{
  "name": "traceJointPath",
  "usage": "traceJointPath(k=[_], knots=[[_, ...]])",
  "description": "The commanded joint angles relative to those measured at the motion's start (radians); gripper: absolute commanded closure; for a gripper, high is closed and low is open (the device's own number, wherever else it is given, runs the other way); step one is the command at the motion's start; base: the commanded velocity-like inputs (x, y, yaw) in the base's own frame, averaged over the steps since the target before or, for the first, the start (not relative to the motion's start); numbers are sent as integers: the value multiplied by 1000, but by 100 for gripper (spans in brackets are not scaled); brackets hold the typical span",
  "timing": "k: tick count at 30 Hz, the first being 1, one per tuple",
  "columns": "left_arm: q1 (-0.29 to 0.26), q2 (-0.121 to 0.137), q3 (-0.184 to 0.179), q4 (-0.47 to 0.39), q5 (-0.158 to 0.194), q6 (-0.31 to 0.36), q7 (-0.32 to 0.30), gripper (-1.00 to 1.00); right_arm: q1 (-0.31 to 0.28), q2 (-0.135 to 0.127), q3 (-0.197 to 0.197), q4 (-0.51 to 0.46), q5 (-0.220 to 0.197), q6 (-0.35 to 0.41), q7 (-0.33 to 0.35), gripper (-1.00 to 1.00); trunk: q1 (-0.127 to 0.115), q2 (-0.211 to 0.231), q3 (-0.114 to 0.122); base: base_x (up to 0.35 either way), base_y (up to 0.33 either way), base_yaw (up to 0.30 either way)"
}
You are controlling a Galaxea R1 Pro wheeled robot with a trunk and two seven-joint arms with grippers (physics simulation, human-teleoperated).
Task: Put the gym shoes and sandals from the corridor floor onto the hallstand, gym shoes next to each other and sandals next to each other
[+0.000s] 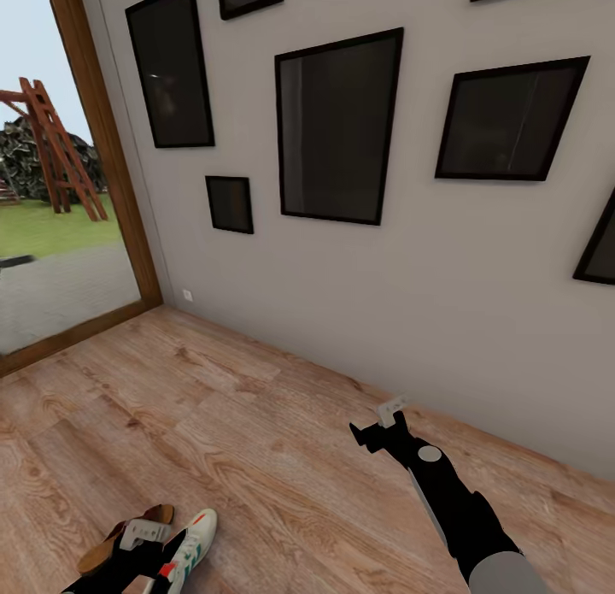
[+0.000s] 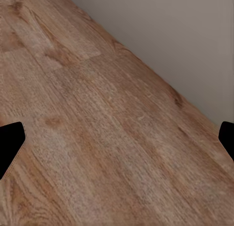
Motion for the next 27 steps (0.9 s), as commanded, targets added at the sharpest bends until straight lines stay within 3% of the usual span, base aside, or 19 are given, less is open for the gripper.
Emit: traceJointPath(k=[1,5,16,27], knots=[[-1,-1,8,1,-10,-5,-5,-100,0,0,0,-2,10,5,4,-100,0,0,-1,0,257,0],[-1,-1,8,0,-10,-8,-5,-100,0,0,0,-2,10,5,4,-100,0,0,-1,0,224,0],[-1,-2,9,0,-10,-9,-5,-100,0,0,0,-1,10,5,3,-100,0,0,-1,0,32,0],[-1,-2,9,0,-10,-9,-5,-100,0,0,1,-1,10,5,3,-100,0,0,-1,0,241,0]])
